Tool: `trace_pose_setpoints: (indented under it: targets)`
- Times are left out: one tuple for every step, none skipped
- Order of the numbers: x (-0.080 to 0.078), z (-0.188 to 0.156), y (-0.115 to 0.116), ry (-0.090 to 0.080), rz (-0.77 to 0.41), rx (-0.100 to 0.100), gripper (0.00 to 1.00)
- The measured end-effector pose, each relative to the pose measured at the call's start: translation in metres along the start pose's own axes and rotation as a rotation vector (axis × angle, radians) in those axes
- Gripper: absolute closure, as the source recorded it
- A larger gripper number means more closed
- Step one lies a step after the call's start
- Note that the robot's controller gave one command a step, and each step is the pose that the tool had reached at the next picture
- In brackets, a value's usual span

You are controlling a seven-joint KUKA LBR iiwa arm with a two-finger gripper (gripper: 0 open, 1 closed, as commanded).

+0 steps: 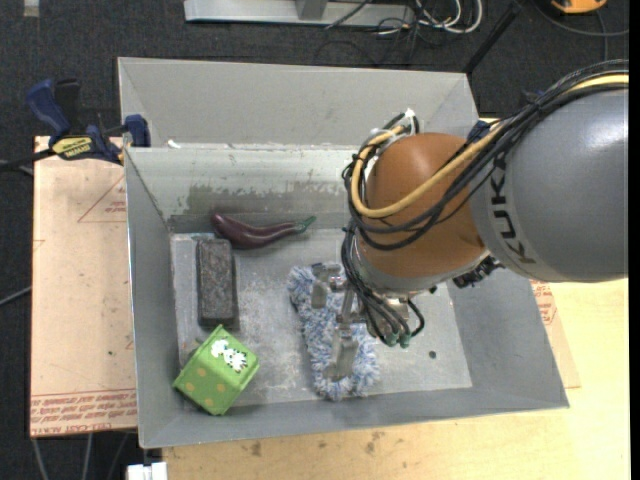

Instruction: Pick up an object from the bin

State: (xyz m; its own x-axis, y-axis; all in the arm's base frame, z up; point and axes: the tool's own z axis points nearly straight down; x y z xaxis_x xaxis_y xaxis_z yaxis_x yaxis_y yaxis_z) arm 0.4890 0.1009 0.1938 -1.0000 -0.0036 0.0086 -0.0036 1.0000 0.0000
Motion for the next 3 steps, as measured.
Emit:
trace_pose_setpoints:
  targets:
    - [-0.002,-0.004,-0.001,-0.008,0.003,-0.001,0.00]
    - [-0.027,0.033,-0.026,-0.013,0.006,-0.002,0.00]
    - [-0.031,0.067,-0.033,-0.010,-0.069,0.000,0.00]
